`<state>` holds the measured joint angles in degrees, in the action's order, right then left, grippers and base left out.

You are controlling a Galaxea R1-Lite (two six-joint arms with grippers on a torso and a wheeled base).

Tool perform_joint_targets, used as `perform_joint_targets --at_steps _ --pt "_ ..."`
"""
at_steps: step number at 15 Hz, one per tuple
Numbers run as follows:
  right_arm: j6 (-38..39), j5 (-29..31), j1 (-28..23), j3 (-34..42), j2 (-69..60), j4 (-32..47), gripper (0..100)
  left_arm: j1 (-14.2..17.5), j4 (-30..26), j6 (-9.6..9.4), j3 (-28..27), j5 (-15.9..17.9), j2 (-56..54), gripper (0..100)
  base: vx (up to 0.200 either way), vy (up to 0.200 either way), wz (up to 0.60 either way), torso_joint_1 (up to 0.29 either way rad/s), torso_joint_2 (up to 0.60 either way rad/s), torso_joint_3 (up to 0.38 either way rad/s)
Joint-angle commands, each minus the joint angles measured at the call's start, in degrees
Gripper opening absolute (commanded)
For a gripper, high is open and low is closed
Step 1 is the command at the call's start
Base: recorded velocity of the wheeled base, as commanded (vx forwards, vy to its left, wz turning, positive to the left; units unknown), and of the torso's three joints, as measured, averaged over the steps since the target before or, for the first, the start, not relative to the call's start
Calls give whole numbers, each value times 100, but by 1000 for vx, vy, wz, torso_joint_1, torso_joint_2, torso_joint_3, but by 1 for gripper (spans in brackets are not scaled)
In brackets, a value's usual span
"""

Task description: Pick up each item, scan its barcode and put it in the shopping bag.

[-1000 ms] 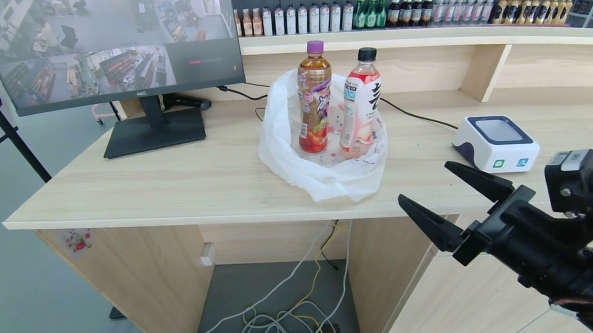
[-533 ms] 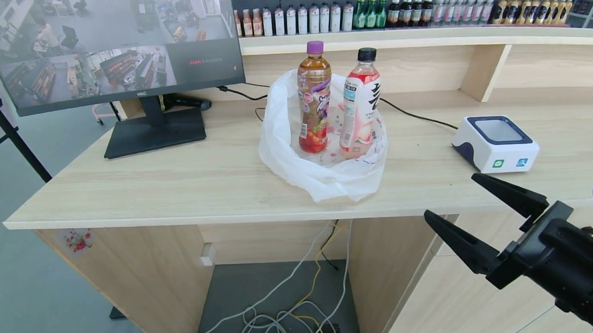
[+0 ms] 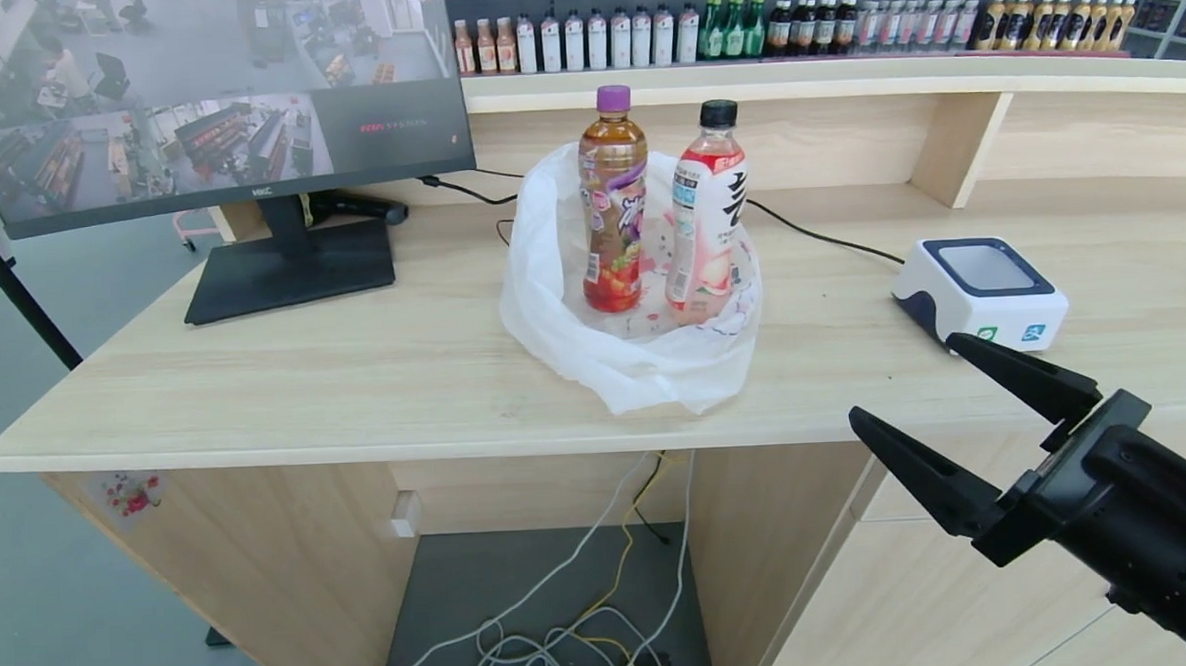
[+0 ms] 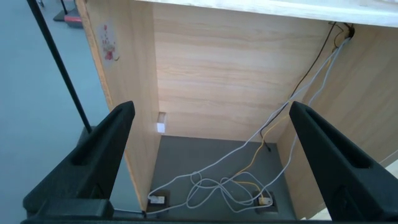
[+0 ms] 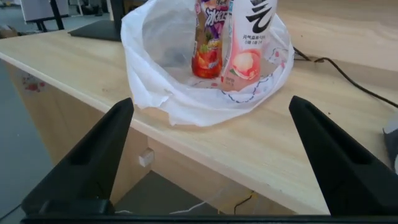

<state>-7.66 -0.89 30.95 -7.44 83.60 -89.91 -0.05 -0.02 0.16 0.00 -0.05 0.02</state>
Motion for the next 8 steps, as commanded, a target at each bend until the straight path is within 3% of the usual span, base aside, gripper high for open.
perform_joint_targets --at_steps 1,8 --pt "1 1 -72 67 -11 -9 100 5 2 2 0 -4 -2 100 0 -200 0 22 2 -2" --pt "1 1 -10 84 104 -9 100 5 2 37 0 -4 -2 100 0 -200 0 2 1 3"
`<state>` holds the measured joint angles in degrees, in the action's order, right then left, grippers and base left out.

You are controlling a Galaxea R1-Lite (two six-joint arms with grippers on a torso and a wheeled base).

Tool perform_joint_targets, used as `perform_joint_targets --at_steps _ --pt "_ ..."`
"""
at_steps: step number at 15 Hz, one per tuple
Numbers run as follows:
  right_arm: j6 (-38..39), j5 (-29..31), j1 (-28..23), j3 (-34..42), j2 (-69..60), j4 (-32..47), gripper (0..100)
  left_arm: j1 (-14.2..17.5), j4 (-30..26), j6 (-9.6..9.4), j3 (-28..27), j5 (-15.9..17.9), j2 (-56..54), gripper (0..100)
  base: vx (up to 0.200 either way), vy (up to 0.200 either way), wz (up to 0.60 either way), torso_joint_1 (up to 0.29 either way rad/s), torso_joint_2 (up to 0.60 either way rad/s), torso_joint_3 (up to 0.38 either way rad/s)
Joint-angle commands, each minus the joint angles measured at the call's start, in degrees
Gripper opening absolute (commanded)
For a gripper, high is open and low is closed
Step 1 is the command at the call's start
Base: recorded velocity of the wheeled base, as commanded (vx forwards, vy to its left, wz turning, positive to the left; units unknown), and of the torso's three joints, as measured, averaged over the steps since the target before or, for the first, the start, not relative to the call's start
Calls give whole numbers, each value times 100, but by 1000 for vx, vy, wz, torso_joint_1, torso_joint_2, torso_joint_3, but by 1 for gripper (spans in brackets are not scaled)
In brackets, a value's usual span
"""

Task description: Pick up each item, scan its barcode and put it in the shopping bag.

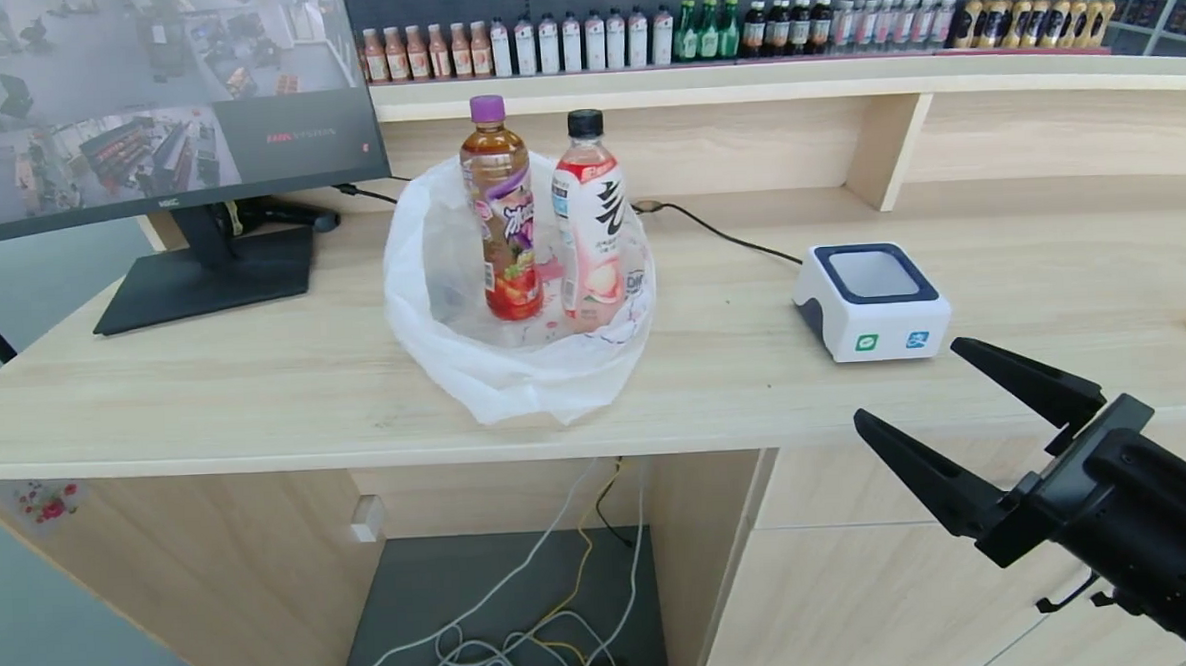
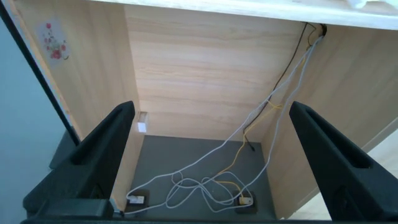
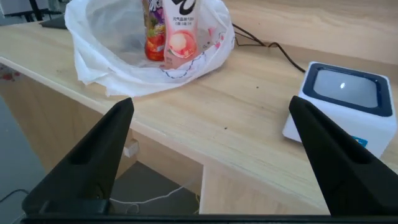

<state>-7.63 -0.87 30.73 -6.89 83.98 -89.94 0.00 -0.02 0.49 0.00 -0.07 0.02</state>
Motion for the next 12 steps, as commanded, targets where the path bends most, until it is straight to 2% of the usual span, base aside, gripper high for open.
perform_joint_targets --at_steps 1,7,12 --pt "-2 -1 29 30 57 -6 100 0 2 4 0 -1 -2 100 0 -200 0 7 2 -2" --pt "-2 -1 56 284 -75 -6 100 0 2 4 0 -1 -2 100 0 -200 0 2 0 2" --pt "-2 -1 56 205 -92 -6 100 0 2 13 0 -1 -2 100 0 -200 0 2 4 2"
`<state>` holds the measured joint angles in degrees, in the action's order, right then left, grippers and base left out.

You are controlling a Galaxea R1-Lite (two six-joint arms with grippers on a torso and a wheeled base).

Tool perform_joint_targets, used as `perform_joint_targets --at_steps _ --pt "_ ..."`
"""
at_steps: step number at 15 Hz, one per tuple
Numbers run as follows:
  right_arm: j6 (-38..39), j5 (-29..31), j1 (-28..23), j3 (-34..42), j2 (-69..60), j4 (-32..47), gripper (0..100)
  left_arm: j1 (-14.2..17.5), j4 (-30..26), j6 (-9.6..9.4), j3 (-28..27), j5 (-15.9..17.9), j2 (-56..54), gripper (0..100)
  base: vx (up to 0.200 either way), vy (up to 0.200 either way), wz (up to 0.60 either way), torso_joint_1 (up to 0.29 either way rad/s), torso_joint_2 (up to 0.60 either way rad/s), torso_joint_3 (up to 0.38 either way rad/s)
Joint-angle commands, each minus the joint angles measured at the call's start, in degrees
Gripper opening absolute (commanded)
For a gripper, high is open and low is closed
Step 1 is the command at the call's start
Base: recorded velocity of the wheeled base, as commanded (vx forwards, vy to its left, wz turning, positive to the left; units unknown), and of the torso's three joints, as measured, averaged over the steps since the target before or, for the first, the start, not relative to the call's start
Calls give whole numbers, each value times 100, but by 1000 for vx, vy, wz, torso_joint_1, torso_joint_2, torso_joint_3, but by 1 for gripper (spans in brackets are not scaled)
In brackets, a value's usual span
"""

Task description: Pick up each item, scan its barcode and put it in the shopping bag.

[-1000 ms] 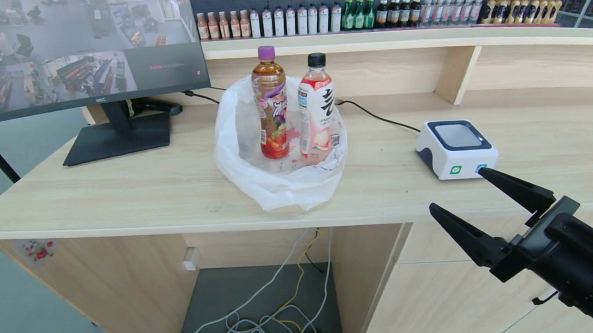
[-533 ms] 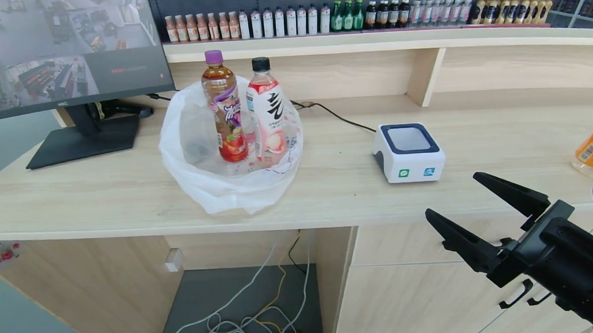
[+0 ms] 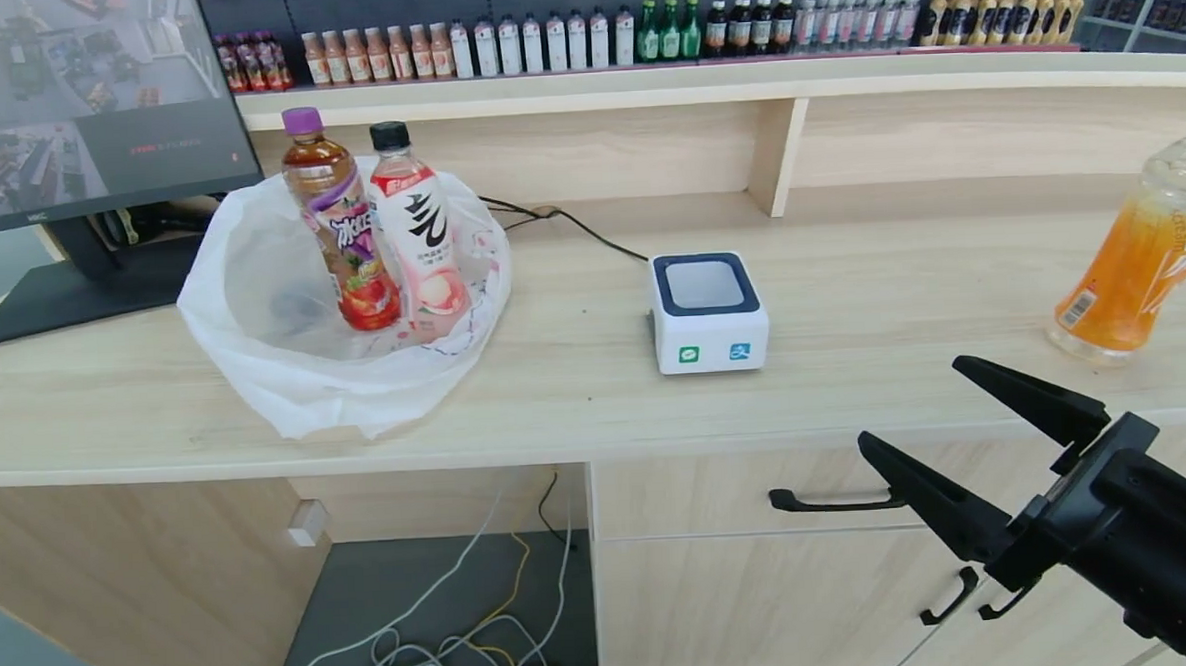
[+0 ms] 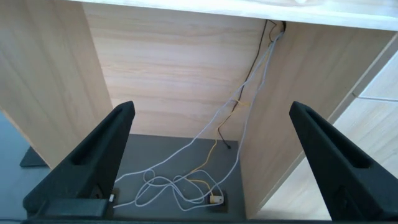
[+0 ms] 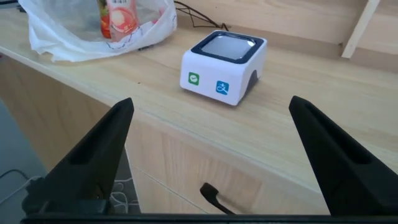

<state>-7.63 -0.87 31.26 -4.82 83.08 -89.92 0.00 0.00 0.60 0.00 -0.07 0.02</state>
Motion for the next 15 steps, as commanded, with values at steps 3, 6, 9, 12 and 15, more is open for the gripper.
perform_joint_targets --at_steps 3,6,9,12,15 --pt "-2 -1 170 -125 77 -8 100 0 0 2 0 -1 -2 100 0 -200 0 4 4 -1" --pt "-2 -1 214 -72 -2 -8 100 0 0 -7 0 -1 -2 100 0 -200 0 -1 -1 -2" --pt "-2 -1 223 -72 24 -8 100 0 0 2 0 -1 -2 100 0 -200 0 1 4 1" --pt "-2 -1 -155 -142 68 -8 100 0 0 2 0 -1 -2 100 0 -200 0 2 1 2" --pt "-2 -1 -366 -441 288 -8 100 0 0 2 0 -1 -2 100 0 -200 0 -1 4 4"
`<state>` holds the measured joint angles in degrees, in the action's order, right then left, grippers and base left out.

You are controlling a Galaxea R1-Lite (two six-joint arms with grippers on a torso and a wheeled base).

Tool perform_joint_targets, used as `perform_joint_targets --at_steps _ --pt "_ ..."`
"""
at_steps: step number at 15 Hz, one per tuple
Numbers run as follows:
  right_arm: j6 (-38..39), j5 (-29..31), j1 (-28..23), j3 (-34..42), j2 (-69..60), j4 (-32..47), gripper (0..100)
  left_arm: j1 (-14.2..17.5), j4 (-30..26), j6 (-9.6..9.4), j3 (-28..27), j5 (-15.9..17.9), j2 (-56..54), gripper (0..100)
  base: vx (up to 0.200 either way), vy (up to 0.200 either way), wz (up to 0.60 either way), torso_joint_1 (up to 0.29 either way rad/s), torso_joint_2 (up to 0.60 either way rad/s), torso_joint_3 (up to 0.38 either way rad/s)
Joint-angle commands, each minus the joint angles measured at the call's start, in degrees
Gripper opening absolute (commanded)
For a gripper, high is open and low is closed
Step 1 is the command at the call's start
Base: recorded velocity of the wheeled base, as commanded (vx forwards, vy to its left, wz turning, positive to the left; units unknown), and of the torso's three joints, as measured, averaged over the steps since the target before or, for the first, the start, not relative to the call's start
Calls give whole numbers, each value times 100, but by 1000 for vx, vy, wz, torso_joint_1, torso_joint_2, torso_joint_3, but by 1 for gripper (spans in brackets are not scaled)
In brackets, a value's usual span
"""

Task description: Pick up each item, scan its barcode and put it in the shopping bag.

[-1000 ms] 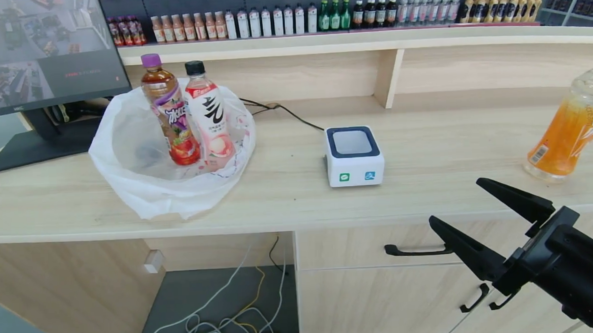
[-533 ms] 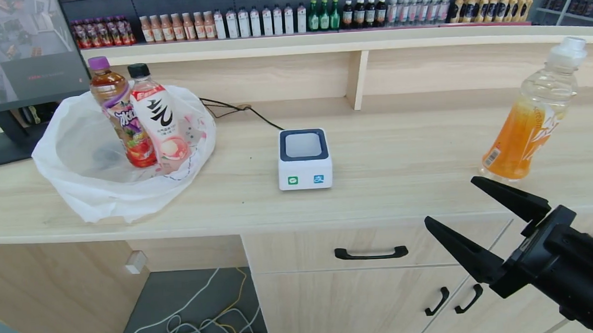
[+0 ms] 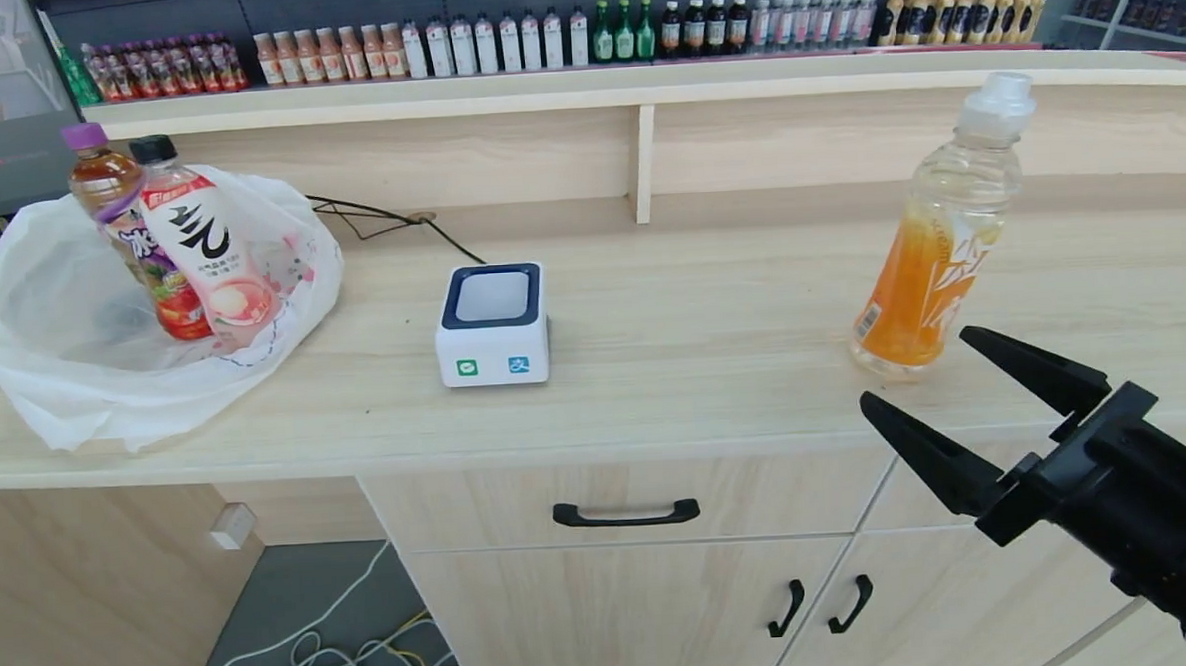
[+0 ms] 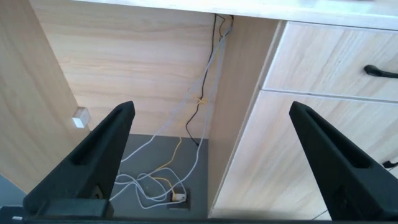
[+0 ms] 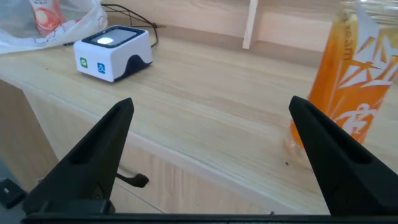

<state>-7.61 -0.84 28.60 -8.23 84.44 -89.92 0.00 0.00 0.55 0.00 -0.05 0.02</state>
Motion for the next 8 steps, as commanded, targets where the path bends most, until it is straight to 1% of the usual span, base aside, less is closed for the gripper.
perform_joint_targets --at_steps 1,5,6,7,8 --pt "-4 -4 -170 -100 213 -8 100 0 0 -2 0 -4 -2 100 0 0 0 0 0 0" --pt "-39 5 -250 -610 397 -8 100 0 9 -37 0 -4 -2 100 0 0 0 0 0 0" --pt "-285 5 -469 -654 512 -8 100 0 9 -46 0 -4 -2 100 0 0 0 0 0 0" --pt "-461 -4 -487 -671 556 -8 100 0 9 -37 0 -4 -2 100 0 0 0 0 0 0" --pt "-461 5 -487 -706 547 -8 100 0 9 -46 0 5 -2 100 0 0 0 0 0 0"
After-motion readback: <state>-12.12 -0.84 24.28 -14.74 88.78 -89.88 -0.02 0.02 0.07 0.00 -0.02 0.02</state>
